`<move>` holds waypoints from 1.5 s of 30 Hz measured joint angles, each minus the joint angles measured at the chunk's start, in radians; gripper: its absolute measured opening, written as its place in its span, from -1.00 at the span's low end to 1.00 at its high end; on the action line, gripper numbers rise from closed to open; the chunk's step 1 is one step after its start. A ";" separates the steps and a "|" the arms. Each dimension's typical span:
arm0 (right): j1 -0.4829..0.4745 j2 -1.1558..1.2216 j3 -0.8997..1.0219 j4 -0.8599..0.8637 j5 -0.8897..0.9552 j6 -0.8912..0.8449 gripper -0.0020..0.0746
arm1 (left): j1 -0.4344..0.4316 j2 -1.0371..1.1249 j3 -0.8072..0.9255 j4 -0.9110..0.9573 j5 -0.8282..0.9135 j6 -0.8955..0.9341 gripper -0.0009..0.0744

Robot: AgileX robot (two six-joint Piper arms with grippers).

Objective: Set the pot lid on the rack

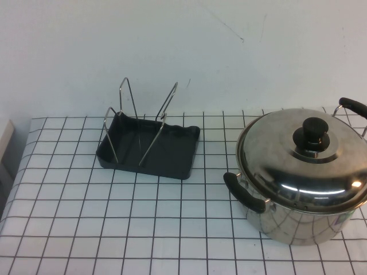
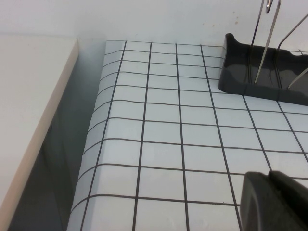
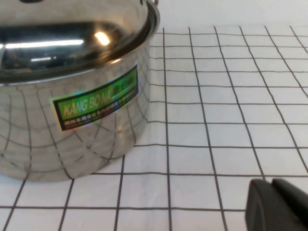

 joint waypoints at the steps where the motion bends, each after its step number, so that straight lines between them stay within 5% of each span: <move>1: 0.000 0.000 0.000 0.000 0.000 0.000 -0.95 | 0.000 0.000 0.000 0.000 -0.002 0.000 -0.98; 9: 0.000 0.000 0.004 0.000 -0.055 -0.002 -0.95 | 0.000 0.000 0.005 0.000 -0.105 0.000 -0.98; 21: 0.000 0.000 0.004 0.004 -0.738 0.036 -0.95 | 0.000 0.000 0.005 0.000 -0.778 0.000 -0.98; 27: 0.000 -0.001 0.004 0.028 -0.883 0.016 -0.95 | 0.000 -0.001 0.005 0.000 -0.903 0.000 -0.98; 32: 0.000 -0.001 -0.020 -0.062 -0.748 0.015 -0.95 | 0.000 -0.002 0.005 0.000 -0.877 0.000 -0.98; 38: 0.000 0.005 -0.231 -0.246 -0.295 0.109 -0.95 | 0.000 0.000 -0.171 0.001 -0.501 0.000 -0.98; 45: 0.002 0.218 -0.427 -0.085 -0.054 -0.025 -0.95 | 0.000 0.201 -0.377 0.002 -0.264 0.000 -0.98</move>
